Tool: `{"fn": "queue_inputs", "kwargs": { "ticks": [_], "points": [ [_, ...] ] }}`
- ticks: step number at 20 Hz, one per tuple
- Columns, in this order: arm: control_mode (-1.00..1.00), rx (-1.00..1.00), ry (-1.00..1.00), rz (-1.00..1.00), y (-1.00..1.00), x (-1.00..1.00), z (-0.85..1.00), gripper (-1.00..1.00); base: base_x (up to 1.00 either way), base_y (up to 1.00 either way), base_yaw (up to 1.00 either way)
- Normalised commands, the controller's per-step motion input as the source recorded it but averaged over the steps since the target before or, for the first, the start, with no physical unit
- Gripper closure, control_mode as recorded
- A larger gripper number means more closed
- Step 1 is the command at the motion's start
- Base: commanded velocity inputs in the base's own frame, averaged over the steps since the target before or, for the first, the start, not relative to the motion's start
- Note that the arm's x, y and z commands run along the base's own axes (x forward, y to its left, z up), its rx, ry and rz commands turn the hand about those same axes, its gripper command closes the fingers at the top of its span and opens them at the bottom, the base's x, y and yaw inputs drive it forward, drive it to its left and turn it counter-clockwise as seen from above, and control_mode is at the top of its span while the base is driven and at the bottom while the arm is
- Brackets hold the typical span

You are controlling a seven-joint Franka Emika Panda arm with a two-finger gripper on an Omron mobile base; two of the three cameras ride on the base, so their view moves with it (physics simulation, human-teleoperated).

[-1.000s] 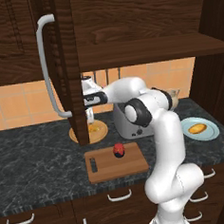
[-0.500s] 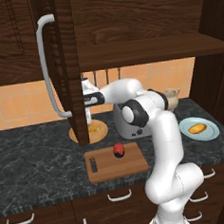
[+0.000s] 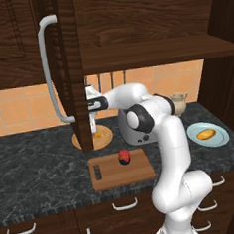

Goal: From the different types of pastries on the counter, select a croissant and place it on the cutting board. Then retrieve a jar of jam from the cabinet and place it alongside the croissant on the cutting board.

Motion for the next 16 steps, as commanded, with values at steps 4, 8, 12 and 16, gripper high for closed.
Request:
{"fn": "queue_inputs", "kwargs": {
  "ticks": [4,8,12,16],
  "points": [
    [-1.00,0.02,0.11,0.00,0.00,-0.28,-0.33,-1.00,0.00,0.00,0.00],
    [-1.00,0.00,-0.01,0.03,0.00,-0.02,-0.05,-1.00,0.00,0.00,0.00],
    [-1.00,0.00,-0.07,0.08,0.00,0.00,-0.11,-1.00,0.00,0.00,0.00],
    [-1.00,0.00,0.00,0.00,0.00,-0.04,-0.16,-1.00,0.00,0.00,0.00]
  ]
}}
